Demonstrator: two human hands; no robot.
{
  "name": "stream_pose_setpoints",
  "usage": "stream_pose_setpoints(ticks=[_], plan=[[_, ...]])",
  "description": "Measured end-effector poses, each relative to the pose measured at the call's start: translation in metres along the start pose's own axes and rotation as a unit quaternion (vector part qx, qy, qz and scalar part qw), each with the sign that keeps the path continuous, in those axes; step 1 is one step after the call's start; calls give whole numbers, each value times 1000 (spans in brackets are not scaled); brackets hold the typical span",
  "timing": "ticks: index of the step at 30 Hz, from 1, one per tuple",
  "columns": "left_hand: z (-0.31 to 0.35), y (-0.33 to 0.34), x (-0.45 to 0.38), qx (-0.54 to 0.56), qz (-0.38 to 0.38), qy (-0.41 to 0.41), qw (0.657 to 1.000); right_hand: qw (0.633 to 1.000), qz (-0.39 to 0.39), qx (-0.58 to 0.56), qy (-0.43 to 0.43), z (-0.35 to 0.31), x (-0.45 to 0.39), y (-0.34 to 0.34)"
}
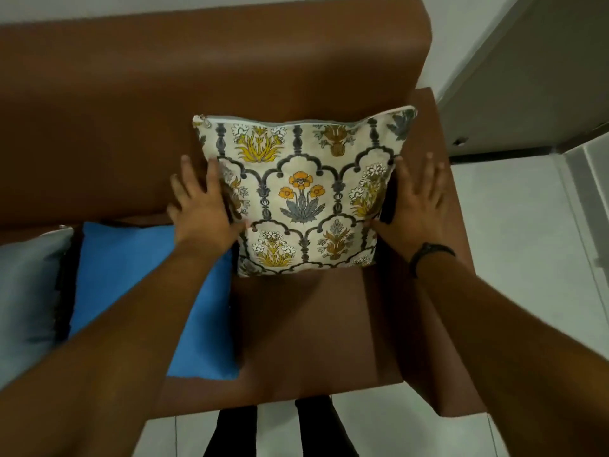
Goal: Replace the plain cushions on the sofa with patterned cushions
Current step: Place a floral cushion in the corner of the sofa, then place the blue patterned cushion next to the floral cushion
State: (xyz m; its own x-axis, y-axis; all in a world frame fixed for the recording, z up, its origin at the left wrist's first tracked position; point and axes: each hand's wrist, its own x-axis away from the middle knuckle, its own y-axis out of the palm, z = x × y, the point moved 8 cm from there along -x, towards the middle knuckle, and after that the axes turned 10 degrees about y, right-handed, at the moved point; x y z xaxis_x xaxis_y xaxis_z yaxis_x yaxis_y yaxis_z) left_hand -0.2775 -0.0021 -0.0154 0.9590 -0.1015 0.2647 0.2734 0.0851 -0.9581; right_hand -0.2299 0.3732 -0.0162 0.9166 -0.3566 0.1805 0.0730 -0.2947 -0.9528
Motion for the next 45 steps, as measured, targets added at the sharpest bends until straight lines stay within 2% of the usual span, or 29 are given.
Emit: stream_pose_setpoints(ticks=[1, 2, 4, 5, 6, 7, 8, 9, 10, 11, 12, 13, 15, 17, 19, 21, 24, 28, 32, 34, 36, 39, 41, 43, 45], plan=[[11, -5, 4, -23, 28, 47, 998, 1000, 8, -9, -26, -5, 9, -2], [38, -5, 11, -38, 48, 138, 989, 996, 7, -10, -90, -22, 23, 2], [101, 5, 33, -12, 37, 334, 942, 976, -9, 29, -215, -55, 51, 21], [113, 12, 43, 11, 8, 382, 924, 975, -13, 43, -217, -66, 57, 30], [106, 19, 47, 32, -14, 379, 925, 986, -13, 38, -159, -69, 56, 39], [90, 23, 43, 58, -24, 337, 939, 999, -6, 4, -46, -57, 50, 45], [58, 26, 39, 88, -29, 268, 959, 993, -6, -63, 98, -41, 53, 53], [12, 29, 41, 117, -32, 188, 975, 968, -1, -127, 218, -37, 67, 67], [-30, 35, 46, 138, -32, 113, 983, 946, 13, -165, 280, -37, 86, 75], [-76, 41, 57, 151, -30, 44, 987, 942, 20, -182, 280, -52, 107, 85], [-125, 46, 72, 161, -29, -16, 986, 951, -9, -194, 242, -78, 131, 102], [-171, 52, 89, 179, -26, -66, 981, 956, -73, -208, 191, -108, 157, 124], [-253, 70, 125, 244, -16, -141, 959, 939, -216, -228, 142, -158, 212, 171], [-315, 100, 154, 338, -45, -193, 920, 913, -289, -257, 126, -190, 252, 210], [-344, 130, 178, 436, -107, -213, 868, 882, -360, -262, 155, -206, 279, 244], [-353, 150, 196, 488, -162, -223, 828, 865, -391, -253, 186, -214, 291, 267], [-350, 147, 205, 496, -135, -164, 842, 867, -369, -258, 213, -220, 293, 264], [-355, 105, 216, 505, -116, -126, 846, 893, -300, -254, 217, -241, 288, 199], [-359, 55, 209, 518, -163, -143, 828, 928, -282, -162, 181, -265, 271, 132], [-363, 32, 194, 512, -199, -152, 821, 931, -297, -119, 175, -278, 257, 109], [-362, 12, 179, 528, -254, -161, 794, 918, -333, -110, 187, -289, 237, 94], [-363, -15, 157, 593, -294, -206, 721, 914, -370, -34, 163, -313, 196, 78], [-369, -26, 137, 596, -290, -226, 714, 907, -393, 5, 152, -333, 168, 72], [-374, -32, 114, 604, -276, -233, 710, 892, -423, -11, 157, -353, 141, 69], [-379, -31, 93, 633, -255, -256, 685, 904, -397, -21, 155, -372, 107, 61]])
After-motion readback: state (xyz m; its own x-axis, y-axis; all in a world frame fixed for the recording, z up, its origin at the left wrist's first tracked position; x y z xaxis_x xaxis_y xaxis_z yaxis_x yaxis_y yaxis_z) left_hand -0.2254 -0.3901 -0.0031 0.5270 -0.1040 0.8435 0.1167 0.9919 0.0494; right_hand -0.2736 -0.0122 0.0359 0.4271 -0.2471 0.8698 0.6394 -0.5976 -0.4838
